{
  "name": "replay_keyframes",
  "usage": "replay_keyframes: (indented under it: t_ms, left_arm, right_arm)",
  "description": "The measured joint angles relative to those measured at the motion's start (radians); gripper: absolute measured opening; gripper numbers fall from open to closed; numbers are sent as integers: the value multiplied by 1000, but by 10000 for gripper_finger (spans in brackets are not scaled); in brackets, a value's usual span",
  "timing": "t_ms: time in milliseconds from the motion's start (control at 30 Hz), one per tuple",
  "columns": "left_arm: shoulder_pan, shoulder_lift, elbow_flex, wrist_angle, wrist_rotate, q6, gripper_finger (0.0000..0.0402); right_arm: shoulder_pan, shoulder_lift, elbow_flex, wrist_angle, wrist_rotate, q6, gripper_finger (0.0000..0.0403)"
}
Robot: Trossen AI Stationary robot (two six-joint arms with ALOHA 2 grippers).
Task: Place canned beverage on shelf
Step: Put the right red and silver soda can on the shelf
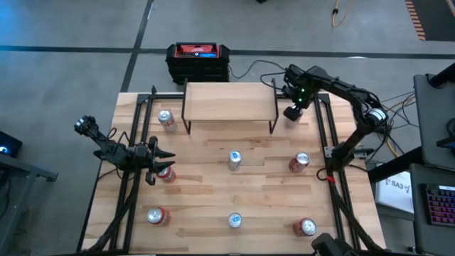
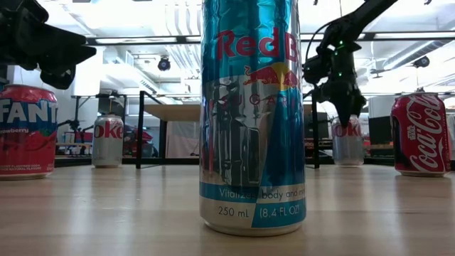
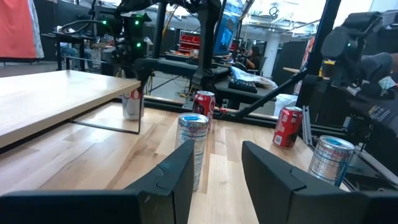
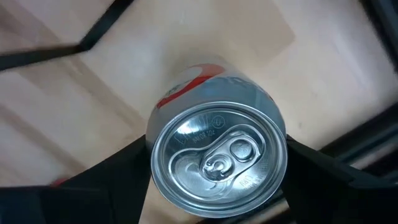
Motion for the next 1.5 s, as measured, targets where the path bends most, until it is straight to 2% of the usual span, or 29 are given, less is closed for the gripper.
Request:
replay_keyframes:
  t_ms: [267,467,667,867,1033,1167,1500]
  left_arm:
    - [0,0,0,0,0,0,118]
    - [0,0,0,0,0,0,118]
    - [0,0,0,0,0,0,118]
    - [0,0,0,0,0,0,118]
    - [0,0,0,0,0,0,118]
    - [0,0,0,0,0,0,118]
    - [0,0,0,0,0,0,118]
  right_arm:
    - [9,-76,73,-109,2,103,283]
    - [66,-156,120,-202,0,205,283]
    - [171,-229,197,-317,-2,341,283]
    - [343,-259,290,-332,-27,504,283]
    - [483,-208,386,-328,-22,571,283]
    - [548,-138,482,-330,-11,586,283]
    - [565,77,777,-332,56,478,283]
